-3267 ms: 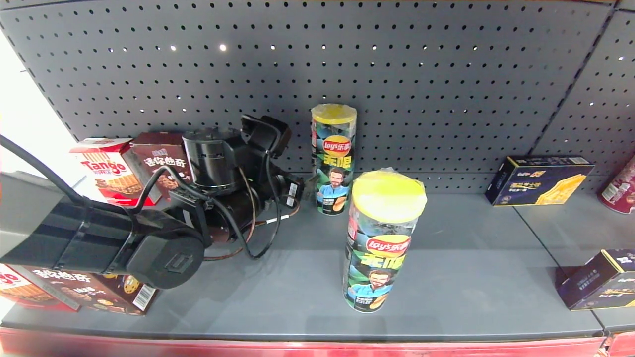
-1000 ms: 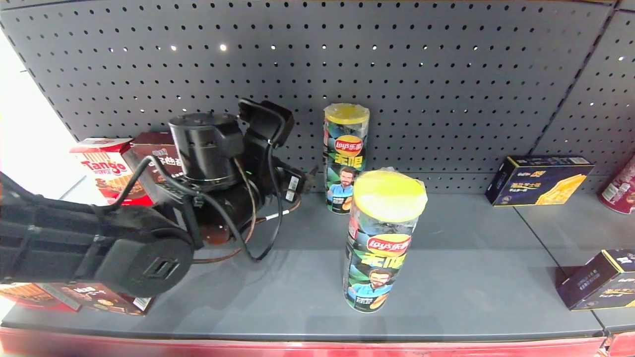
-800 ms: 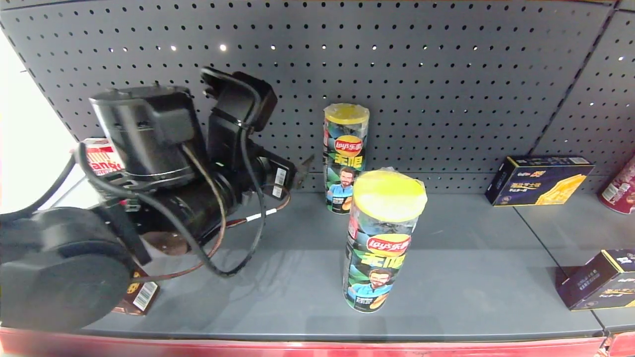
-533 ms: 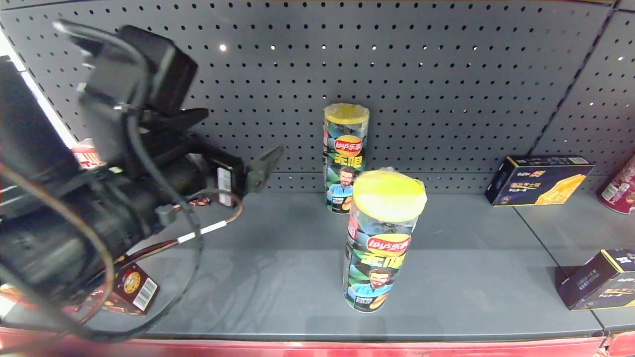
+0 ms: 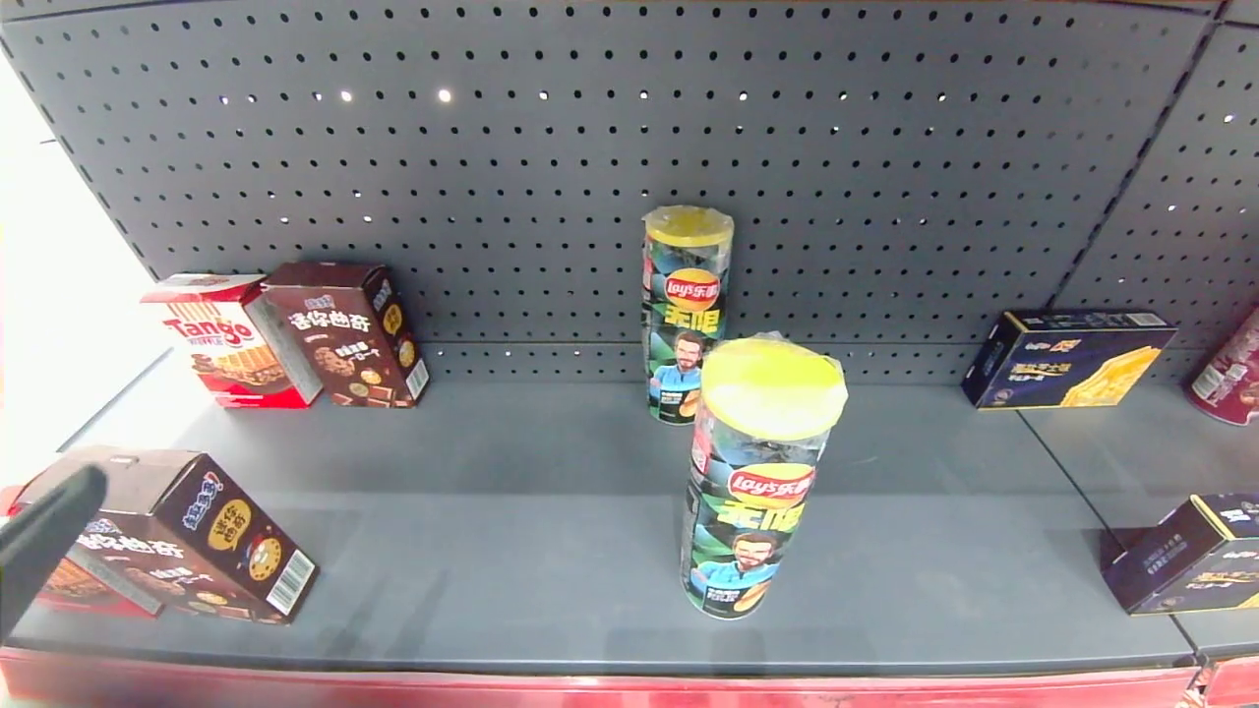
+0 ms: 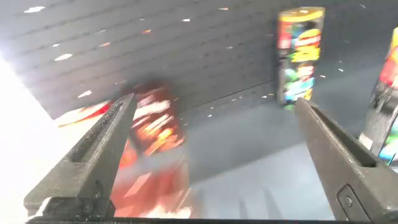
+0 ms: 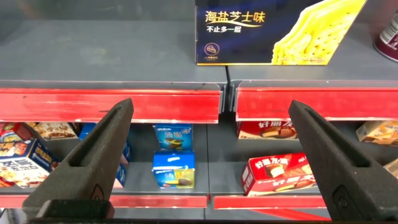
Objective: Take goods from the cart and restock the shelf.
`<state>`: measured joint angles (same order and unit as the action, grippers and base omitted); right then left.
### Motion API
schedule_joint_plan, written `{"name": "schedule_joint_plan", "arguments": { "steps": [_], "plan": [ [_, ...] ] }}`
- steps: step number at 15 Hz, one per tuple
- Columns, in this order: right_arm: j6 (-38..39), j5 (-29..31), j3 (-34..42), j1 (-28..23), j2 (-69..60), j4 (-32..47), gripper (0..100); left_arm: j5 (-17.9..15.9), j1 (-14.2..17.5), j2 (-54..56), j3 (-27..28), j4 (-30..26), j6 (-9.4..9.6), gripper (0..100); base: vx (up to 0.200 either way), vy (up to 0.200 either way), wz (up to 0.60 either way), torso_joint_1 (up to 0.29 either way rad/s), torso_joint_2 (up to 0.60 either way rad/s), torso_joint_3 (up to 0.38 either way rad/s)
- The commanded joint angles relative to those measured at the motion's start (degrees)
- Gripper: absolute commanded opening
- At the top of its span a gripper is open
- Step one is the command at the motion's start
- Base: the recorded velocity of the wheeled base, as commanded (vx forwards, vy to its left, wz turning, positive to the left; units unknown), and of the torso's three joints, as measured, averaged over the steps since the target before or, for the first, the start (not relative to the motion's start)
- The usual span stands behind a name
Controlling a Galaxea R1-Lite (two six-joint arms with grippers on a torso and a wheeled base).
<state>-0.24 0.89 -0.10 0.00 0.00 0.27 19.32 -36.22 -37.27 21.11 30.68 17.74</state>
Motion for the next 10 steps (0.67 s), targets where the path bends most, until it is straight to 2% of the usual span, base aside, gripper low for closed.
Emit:
{"name": "schedule_joint_plan", "arguments": {
  "steps": [1,2,3,4,5,7,8,9,10],
  "plan": [
    [0.0,0.0,0.0,0.0,0.1,0.0,100,-5.1,9.1,14.5,-7.7,-4.2,-2.09,100,0.000,0.000,0.00,0.000,0.00,0.000],
    [0.0,0.0,0.0,0.0,0.0,0.0,100,-8.2,12.8,15.4,-10.0,-4.3,-2.88,100,0.000,0.000,0.00,0.000,0.00,0.000],
    [0.0,0.0,0.0,0.0,0.0,0.0,100,-14.6,21.2,19.2,-13.2,-4.3,-5.52,100,0.000,0.000,0.00,0.000,0.00,0.000],
    [0.0,0.0,0.0,0.0,0.1,0.0,100,-20.3,27.1,21.6,-15.1,-4.3,-7.54,100,0.000,0.000,0.00,0.000,0.00,0.000],
    [0.0,0.0,0.0,0.0,0.0,0.0,100,-26.4,32.0,23.2,-17.2,-3.9,-8.77,100,0.000,0.000,0.00,0.000,0.00,0.000],
    [0.0,0.0,0.0,0.0,0.0,0.0,100,-31.6,35.5,23.8,-20.1,-4.7,-9.65,100,0.000,0.000,0.00,0.000,0.00,0.000],
    [0.0,0.0,0.0,0.0,0.0,0.0,100,-32.0,35.8,26.1,-21.1,-6.9,-10.88,100,0.000,0.000,0.00,0.000,0.00,0.000],
    [0.0,0.0,0.0,0.0,0.1,0.0,100,-32.1,35.3,30.4,-21.1,-13.5,-11.58,100,0.000,0.000,0.00,0.000,0.00,0.000],
    [0.0,0.0,0.0,0.0,0.1,0.0,100,-32.1,35.0,32.0,-21.1,-17.8,-11.58,100,0.000,0.000,0.00,0.000,0.00,0.000]
  ]
}}
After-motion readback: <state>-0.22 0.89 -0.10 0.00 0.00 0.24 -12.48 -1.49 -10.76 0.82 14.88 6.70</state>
